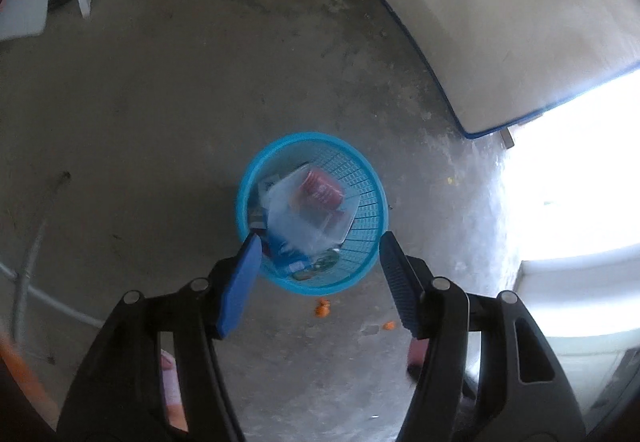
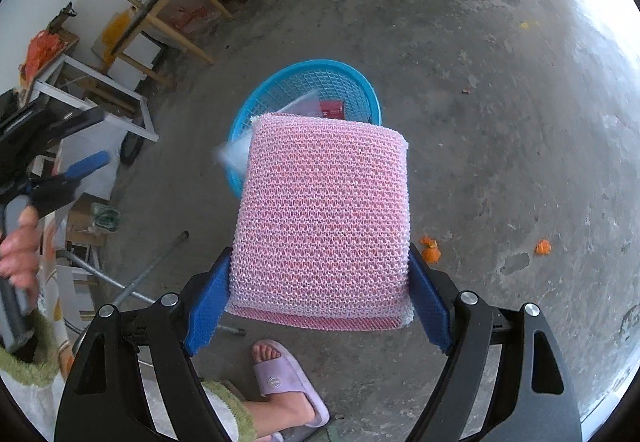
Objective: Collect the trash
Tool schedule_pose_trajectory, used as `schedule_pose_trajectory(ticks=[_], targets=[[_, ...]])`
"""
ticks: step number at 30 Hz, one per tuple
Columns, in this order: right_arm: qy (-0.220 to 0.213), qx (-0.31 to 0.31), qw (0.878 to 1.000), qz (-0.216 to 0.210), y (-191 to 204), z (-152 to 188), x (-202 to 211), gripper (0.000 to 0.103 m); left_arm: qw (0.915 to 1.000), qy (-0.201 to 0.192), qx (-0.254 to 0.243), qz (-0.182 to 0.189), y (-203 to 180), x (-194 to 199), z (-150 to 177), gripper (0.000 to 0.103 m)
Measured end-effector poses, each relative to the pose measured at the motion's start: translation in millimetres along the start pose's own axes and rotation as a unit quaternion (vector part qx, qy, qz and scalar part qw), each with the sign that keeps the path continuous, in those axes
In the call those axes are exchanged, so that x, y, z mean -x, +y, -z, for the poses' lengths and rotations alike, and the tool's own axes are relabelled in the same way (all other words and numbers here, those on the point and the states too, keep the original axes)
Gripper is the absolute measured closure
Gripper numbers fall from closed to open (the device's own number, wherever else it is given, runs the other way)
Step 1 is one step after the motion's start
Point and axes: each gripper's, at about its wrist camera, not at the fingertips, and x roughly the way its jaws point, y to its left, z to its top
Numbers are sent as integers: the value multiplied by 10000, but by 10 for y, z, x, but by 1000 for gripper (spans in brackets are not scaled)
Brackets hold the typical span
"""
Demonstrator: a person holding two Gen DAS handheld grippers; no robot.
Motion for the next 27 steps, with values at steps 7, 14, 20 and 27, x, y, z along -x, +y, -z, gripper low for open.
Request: schedule_pose_trajectory(ticks=[7,14,20,27], targets=[[-94,28,9999,-22,117,-333,-218,23,9991,-265,-310,139,199,760,270,41],[-118,-84,9992,-360,205,-860,-757,16,9893,-1353,-538,-127,612,1855,1096,31],[337,-263,9983,408,-72,-983,-1386,16,9835,-1776,-172,-290,1101,2444,1885,29],[-66,-156,9997,198,-90,-691,-863,16,9761,-2104,111,-535,1490,2814,2474,25]])
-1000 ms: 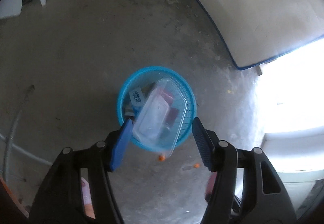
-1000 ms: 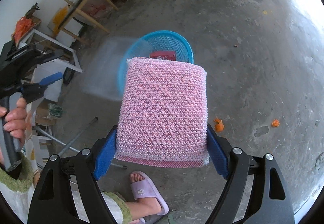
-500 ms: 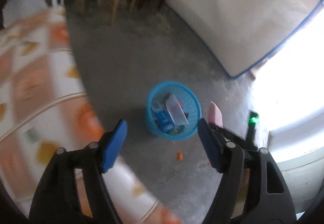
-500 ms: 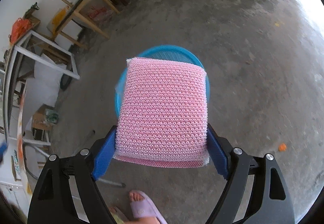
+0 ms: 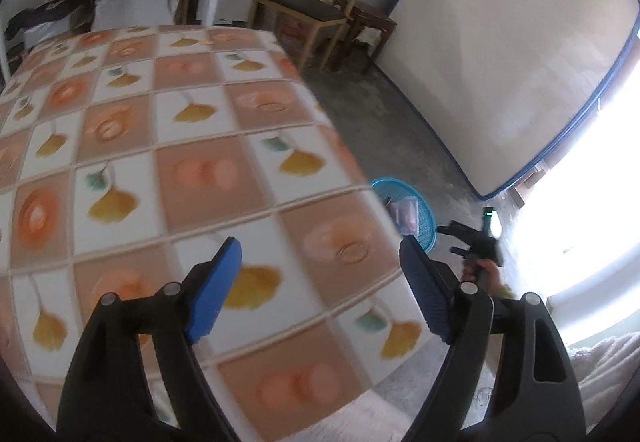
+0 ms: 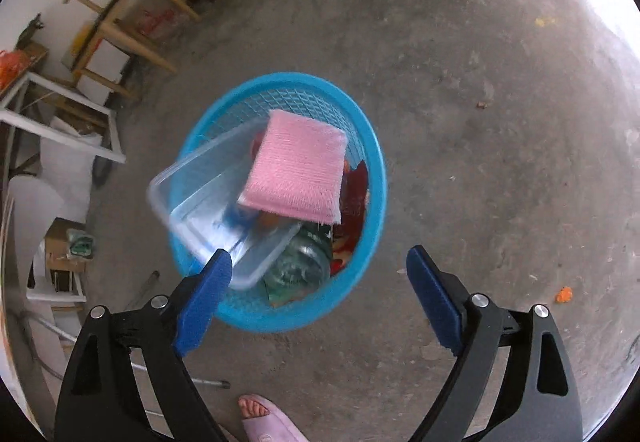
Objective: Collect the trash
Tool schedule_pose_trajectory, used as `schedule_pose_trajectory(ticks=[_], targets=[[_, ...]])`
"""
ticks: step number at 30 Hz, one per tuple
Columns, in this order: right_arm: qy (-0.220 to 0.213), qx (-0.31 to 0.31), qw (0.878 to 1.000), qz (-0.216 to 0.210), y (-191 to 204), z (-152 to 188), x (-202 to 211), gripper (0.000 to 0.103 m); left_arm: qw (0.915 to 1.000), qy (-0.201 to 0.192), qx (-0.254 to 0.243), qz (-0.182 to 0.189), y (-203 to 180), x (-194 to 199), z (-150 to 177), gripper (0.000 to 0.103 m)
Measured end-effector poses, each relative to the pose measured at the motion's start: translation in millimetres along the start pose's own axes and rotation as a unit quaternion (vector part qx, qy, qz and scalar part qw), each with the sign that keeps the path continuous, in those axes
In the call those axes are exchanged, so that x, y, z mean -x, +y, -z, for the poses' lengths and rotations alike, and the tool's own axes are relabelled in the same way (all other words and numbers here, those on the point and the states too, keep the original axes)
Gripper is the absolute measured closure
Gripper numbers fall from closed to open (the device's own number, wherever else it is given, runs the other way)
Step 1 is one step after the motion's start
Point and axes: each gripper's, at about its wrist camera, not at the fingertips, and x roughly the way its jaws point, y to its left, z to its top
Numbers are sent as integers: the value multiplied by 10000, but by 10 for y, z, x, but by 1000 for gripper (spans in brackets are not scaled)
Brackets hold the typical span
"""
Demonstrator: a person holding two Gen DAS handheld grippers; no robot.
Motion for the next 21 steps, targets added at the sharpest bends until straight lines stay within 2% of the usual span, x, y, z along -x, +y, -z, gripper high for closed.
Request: schedule_pose_trajectory(ticks=[5,7,9,12,16,19,21], targets=[[-360,209,9986,-315,48,257,715,16,9999,27,54,-97,96,141,198,24],[-535,460,9966,-433,147,347,1029,16,9999,-22,45,-100,133,226,265,23],[-760,942,9909,-592,407,510,1400,16,9999,-88,47,-132,162,297,332,20],[-1019,1777,9747,-891,924,804,1876,16,9996,-167,166,-149,231,392,414,20],[-1278,2896,9390,-1345,1694,1248,2357,16,9983,-387,320,-282,306,602,537,20],[-1339,3340,9170,-1721,2138,1589,2600,16,9951,-614,452,-622,369,790,655,19],[-1479,3556,9063,-1740,2369,1814,2738,16,9929,-749,532,-752,376,880,699,17]])
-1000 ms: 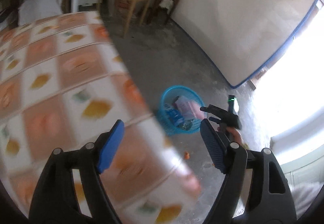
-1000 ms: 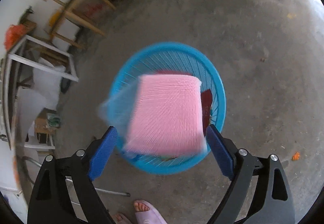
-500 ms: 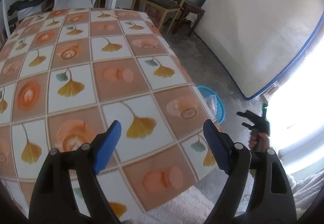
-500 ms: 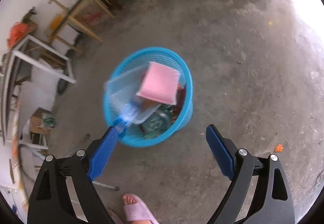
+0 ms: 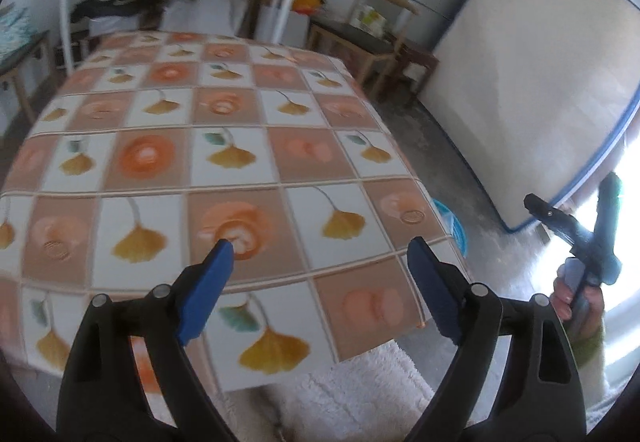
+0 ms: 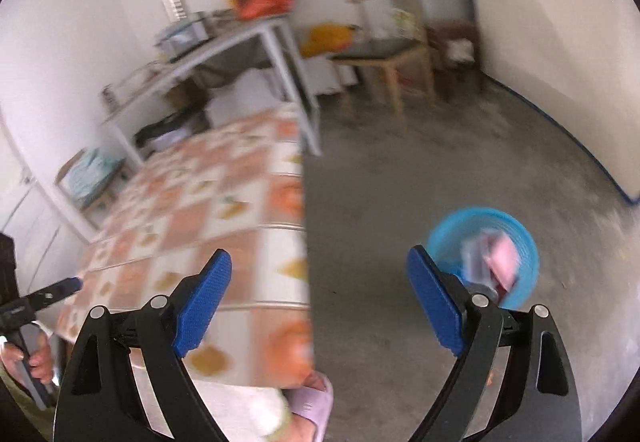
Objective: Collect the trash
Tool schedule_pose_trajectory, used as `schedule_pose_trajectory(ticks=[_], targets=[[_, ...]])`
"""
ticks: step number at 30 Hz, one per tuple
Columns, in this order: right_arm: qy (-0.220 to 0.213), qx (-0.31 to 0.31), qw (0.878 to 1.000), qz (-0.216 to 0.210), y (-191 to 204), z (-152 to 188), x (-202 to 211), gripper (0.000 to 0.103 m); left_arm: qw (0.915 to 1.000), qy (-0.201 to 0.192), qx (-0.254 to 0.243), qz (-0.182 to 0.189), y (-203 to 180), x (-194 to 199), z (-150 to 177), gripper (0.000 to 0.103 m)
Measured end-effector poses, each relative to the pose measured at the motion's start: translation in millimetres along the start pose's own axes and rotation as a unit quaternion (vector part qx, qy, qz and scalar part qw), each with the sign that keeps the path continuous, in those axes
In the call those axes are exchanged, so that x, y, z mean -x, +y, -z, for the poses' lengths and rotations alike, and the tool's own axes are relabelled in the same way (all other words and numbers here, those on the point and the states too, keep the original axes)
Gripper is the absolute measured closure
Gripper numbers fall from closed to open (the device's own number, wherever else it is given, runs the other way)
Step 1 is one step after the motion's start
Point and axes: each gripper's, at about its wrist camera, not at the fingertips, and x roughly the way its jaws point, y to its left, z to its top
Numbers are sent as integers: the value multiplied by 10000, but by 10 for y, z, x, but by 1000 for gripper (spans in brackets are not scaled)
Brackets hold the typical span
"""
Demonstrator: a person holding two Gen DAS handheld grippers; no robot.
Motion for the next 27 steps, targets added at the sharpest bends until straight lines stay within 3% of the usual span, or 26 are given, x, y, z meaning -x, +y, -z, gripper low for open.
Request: schedule_pose_trajectory(ticks=[2,8,13,17,21,27], targets=[[-87,159,9998,29,221,-2,72,16,9999,-129,70,-25,-35,88,11,14],[-630,393,9938,832,594,117,581,7,9982,-553,-169,125,-443,309,-7,9],[-633,364,9845,1592,692,451,930,7,9990,-203,-379,92,-859,268,173,9],[-582,-9,9780,2004,608,849,1067,6,9982,-189,-553,-98,-1053,272,399,9],[-165,-255,9761,2151,531,994,969,6,9983,-40,-544,-206,-1126,225,528,9],[-135,-182,9771,2113,531,936,880,6,9949,-40,-723,-699,-1174,216,643,9]])
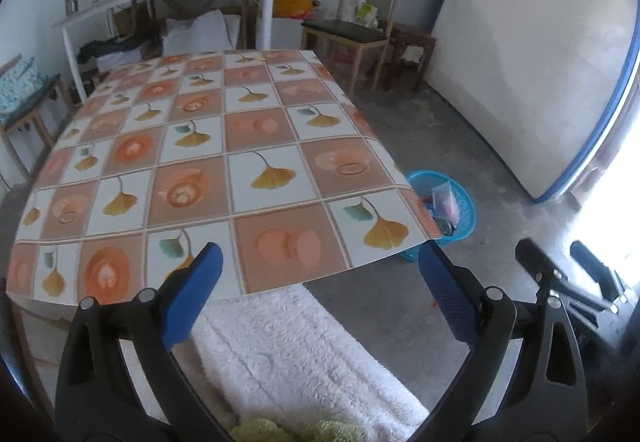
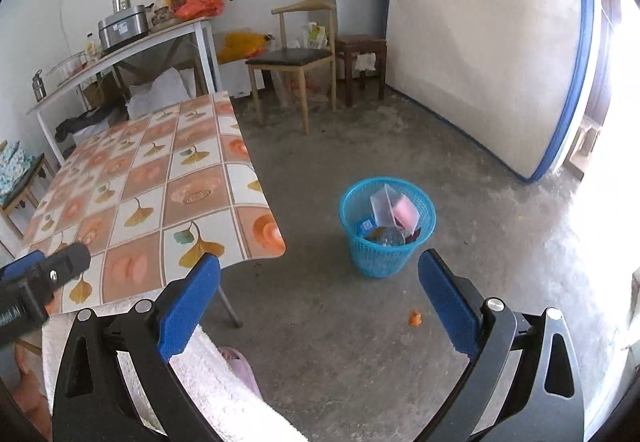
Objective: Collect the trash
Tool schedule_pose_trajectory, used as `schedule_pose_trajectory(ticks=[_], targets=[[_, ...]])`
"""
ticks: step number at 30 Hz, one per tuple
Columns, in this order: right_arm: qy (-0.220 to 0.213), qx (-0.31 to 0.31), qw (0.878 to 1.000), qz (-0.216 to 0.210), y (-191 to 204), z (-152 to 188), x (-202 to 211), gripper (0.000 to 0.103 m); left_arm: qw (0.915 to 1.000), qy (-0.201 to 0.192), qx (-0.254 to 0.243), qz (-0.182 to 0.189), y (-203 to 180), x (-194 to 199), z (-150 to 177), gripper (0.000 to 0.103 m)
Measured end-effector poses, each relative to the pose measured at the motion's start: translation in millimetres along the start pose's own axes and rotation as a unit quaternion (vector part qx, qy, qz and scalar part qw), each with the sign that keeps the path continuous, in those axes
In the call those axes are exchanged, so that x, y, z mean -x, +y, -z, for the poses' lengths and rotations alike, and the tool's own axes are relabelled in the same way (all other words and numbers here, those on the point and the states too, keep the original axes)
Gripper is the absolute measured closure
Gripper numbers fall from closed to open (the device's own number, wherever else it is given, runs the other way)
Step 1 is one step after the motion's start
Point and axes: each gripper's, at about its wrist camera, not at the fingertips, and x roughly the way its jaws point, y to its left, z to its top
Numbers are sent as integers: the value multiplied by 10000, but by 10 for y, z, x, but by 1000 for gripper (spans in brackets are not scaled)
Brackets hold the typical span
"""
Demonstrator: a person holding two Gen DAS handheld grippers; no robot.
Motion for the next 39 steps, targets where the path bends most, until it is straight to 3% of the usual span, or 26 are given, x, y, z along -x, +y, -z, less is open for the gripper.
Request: schedule_pose_trajectory(ticks=[5,11,39], targets=[[29,250,9997,-3,62,15,-42,6,9993,-63,154,-340,49,64,86,9],[128,334,9994,40,79,28,-93,6,9982,-52,375,-471,158,80,108,9],[30,536,9986,33,213,11,-66,6,9968,-66,512,-612,269,92,98,9]])
